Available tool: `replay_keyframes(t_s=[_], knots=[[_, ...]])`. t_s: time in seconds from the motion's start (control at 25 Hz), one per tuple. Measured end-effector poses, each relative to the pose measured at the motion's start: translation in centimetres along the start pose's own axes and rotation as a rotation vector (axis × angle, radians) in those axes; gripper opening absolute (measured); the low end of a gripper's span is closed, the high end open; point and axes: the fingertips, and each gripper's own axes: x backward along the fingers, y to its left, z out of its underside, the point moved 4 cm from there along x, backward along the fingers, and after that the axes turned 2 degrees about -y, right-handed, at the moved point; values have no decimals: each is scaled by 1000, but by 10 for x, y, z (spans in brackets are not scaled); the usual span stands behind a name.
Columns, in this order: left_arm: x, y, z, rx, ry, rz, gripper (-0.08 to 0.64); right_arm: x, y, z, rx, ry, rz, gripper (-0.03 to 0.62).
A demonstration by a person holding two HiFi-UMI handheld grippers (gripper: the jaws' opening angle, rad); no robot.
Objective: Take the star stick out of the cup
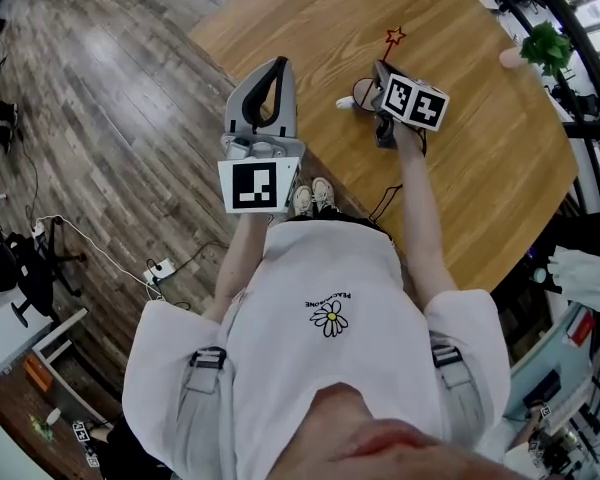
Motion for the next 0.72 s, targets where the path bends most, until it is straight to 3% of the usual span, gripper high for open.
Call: replay_keyframes(t_s=[0.28, 0.72], knots=[[-1, -1, -2, 4, -12, 3, 15, 17, 7, -20, 41, -96, 6, 12], [3, -7, -22, 9, -54, 16, 15, 120, 72, -101, 294, -536, 9, 12]])
